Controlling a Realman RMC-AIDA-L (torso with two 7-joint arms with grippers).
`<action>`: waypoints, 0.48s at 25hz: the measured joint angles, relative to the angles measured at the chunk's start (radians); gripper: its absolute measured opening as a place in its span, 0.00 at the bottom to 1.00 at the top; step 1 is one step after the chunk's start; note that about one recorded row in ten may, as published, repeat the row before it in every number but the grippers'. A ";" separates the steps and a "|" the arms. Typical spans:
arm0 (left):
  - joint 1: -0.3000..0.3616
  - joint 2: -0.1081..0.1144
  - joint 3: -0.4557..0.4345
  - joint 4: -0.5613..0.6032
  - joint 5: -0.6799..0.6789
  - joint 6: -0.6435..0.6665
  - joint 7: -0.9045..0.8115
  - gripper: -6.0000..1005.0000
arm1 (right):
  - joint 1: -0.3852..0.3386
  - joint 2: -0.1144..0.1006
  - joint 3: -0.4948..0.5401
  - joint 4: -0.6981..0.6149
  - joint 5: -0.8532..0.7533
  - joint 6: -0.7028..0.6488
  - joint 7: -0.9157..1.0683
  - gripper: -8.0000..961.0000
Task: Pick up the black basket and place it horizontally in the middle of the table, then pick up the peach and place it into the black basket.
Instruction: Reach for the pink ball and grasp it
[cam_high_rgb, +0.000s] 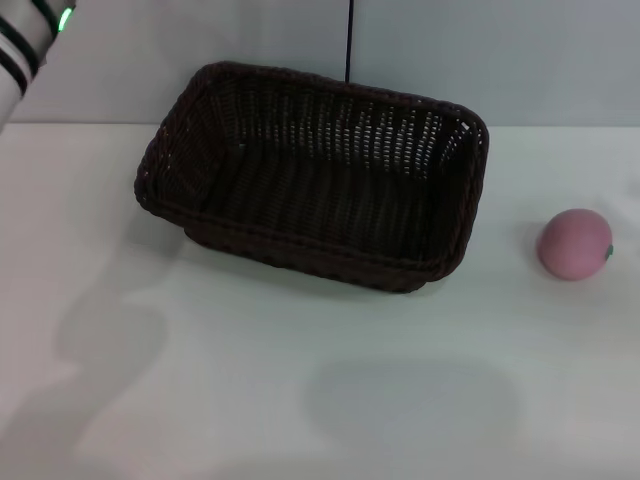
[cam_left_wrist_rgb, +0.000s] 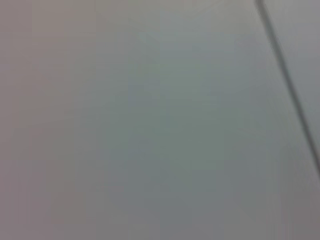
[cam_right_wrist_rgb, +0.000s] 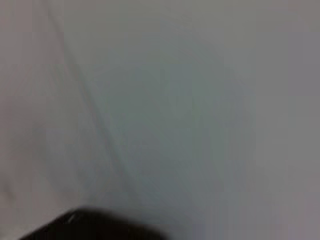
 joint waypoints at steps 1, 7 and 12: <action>0.002 0.001 0.003 -0.009 0.003 -0.025 -0.034 0.81 | 0.000 0.001 0.000 -0.023 -0.017 -0.016 0.019 0.64; -0.003 0.004 0.013 -0.052 0.014 -0.101 -0.158 0.81 | -0.004 0.012 0.006 -0.089 -0.036 -0.075 0.057 0.64; -0.014 0.008 0.024 -0.083 0.016 -0.145 -0.203 0.81 | 0.004 0.009 -0.002 -0.103 -0.060 -0.087 0.063 0.64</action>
